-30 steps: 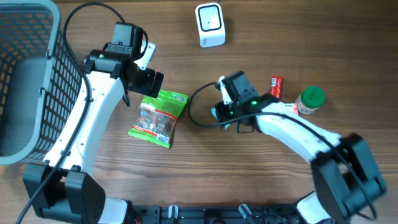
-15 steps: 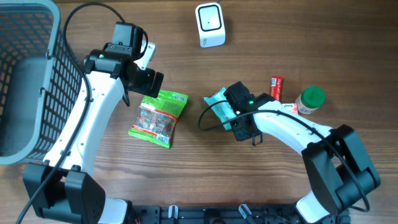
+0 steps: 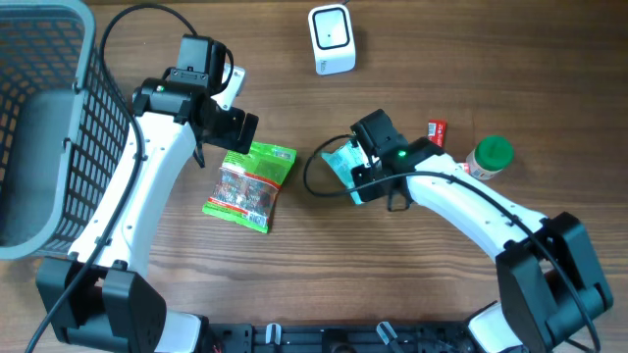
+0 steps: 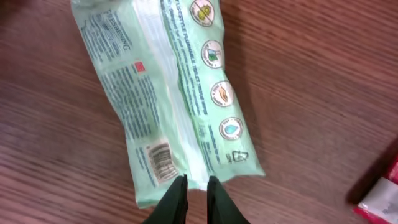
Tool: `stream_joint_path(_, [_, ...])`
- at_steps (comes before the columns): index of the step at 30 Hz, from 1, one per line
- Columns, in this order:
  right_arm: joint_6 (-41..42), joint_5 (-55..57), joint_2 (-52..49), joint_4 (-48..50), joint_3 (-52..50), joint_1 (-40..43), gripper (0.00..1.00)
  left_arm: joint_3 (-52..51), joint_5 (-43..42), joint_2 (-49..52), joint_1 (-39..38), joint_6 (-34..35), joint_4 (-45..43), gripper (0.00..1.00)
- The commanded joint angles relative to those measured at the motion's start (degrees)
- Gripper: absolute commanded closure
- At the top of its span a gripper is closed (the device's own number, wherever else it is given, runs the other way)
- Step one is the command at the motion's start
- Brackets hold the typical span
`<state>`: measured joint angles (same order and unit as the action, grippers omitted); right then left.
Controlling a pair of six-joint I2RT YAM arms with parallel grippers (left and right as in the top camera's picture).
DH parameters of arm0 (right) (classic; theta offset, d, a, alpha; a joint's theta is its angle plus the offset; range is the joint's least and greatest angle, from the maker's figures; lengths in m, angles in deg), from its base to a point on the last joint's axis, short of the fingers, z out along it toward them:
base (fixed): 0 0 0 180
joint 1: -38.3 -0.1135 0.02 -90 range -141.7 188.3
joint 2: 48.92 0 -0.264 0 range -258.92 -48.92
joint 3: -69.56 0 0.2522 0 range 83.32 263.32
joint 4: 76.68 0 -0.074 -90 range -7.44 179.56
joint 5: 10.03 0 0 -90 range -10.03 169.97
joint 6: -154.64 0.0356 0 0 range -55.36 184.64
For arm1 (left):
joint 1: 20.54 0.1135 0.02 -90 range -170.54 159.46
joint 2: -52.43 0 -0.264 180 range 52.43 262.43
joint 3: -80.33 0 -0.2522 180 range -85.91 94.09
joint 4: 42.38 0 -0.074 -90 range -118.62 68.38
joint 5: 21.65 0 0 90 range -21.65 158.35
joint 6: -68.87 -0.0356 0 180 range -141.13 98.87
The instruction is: Scan the item barcode
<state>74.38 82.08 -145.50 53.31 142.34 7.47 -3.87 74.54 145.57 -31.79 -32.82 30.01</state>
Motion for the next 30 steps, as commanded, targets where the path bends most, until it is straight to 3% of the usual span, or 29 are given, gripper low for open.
stream_joint_path(1, [-0.79,-0.83,-2.12,2.73,-1.53,-0.02,0.85,0.57,0.52,-0.24,-0.15,-0.5,-0.15,0.0])
stream_joint_path(8, [-0.76,-2.01,-5.51,5.51,-1.64,-0.09,0.84,0.57,0.52,-0.24,-0.15,-0.5,-0.15,0.0])
stream_joint_path(14, [-0.74,-1.99,-8.63,5.77,-2.16,-0.09,0.7,0.57,0.52,-0.24,-0.15,-0.5,-0.15,0.0])
stream_joint_path(18, [-0.76,-2.23,-9.62,5.57,-2.19,-0.09,0.67,0.57,0.52,-0.24,-0.15,-0.5,-0.15,0.0])
stream_joint_path(24, [-0.81,-5.29,-9.62,5.66,-2.16,-0.09,0.47,0.57,0.52,-0.24,-0.15,-0.5,-0.15,0.0])
stream_joint_path(30, [-2.49,-6.45,-3.69,2.71,1.03,-0.07,0.47,0.57,0.52,-0.24,-0.15,-0.5,-0.15,0.0])
